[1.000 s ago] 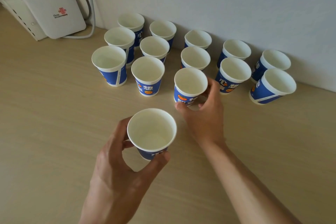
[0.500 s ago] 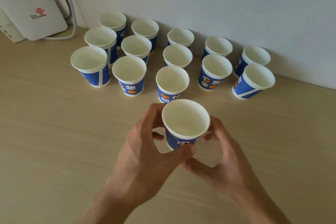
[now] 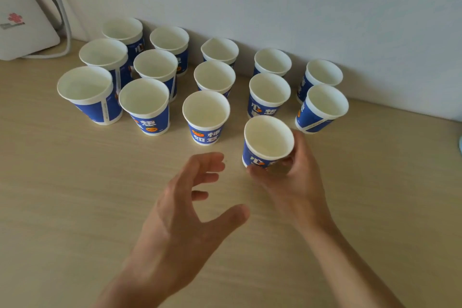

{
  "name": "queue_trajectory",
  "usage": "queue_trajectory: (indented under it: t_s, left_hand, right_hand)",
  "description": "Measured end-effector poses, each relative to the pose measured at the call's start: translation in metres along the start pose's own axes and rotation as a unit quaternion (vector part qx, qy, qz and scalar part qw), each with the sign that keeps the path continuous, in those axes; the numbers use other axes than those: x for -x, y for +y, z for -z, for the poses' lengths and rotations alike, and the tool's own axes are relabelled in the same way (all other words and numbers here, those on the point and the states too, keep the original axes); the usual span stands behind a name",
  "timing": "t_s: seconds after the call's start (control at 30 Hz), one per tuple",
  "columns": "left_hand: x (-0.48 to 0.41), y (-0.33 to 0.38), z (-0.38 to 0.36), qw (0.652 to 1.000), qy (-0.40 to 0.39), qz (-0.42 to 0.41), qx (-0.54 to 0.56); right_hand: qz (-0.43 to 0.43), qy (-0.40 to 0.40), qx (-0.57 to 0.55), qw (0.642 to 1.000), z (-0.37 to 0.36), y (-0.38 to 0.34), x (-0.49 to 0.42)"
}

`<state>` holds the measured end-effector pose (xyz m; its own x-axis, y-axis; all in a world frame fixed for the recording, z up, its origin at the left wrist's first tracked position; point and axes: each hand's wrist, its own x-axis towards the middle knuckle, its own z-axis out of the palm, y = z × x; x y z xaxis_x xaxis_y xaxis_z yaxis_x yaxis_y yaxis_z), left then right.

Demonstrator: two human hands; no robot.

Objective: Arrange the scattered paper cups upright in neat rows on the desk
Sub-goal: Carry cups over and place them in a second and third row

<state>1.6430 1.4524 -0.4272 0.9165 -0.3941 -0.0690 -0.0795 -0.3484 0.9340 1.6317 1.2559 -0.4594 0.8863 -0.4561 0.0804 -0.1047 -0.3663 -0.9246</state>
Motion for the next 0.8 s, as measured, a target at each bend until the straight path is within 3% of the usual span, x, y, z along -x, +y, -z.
queue_trajectory:
  t_s: [0.8]
  left_hand:
    - [0.018,-0.009,-0.006,1.0,-0.002,0.026,0.01]
  right_hand:
    - [0.003,0.045,0.002,0.999,-0.011,0.003,-0.02]
